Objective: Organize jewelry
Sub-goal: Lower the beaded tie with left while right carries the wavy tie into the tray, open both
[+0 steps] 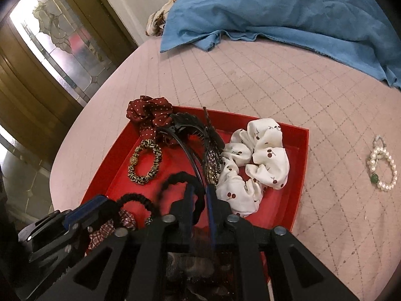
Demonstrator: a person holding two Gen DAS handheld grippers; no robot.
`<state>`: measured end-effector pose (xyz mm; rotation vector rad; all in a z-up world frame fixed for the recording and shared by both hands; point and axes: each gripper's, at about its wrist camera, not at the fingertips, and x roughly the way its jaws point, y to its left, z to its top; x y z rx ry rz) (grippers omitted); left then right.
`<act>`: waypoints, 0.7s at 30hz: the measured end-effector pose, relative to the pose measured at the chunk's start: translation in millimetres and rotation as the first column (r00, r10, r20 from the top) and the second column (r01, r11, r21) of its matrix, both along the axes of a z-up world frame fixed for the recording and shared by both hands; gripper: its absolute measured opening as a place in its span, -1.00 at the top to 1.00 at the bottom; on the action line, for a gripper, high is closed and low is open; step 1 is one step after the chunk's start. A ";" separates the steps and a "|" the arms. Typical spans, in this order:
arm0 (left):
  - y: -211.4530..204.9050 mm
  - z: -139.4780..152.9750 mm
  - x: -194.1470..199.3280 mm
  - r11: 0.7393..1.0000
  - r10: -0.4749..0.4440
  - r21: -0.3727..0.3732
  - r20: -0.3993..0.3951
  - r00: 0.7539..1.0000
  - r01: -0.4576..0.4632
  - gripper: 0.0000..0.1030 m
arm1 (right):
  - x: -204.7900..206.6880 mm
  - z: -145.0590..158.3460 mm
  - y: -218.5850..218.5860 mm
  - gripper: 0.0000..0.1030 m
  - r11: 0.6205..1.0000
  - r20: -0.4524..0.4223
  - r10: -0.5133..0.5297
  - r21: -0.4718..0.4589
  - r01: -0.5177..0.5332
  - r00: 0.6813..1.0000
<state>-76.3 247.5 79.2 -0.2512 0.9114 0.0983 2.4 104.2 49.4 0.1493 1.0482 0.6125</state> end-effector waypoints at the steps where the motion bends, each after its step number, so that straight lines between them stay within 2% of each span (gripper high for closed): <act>1: 0.8 2.9 -2.3 1.000 0.007 0.000 0.011 1.000 -0.007 0.17 | 0.1 -0.1 -0.8 0.34 1.000 -0.001 -0.004 0.001 0.004 1.000; 3: 1.3 6.8 -4.9 1.000 0.014 0.005 0.018 1.000 -0.014 0.17 | -1.2 1.8 -3.9 0.27 1.000 0.005 -0.014 0.006 0.014 1.000; 9: 3.5 19.5 -16.4 0.999 0.044 0.026 0.027 0.999 -0.044 0.15 | -12.4 15.0 -10.3 0.26 0.999 0.012 -0.011 0.045 0.010 1.000; 15: -6.1 34.7 -31.6 0.994 0.053 0.095 0.058 0.997 -0.058 0.02 | -32.1 32.3 -27.4 0.03 0.997 0.042 -0.032 0.077 0.029 0.999; 21: -26.1 50.0 -44.6 0.984 0.019 0.175 0.096 0.995 -0.036 -0.12 | -46.8 39.6 -58.7 -0.20 0.992 0.054 -0.092 0.091 0.087 0.994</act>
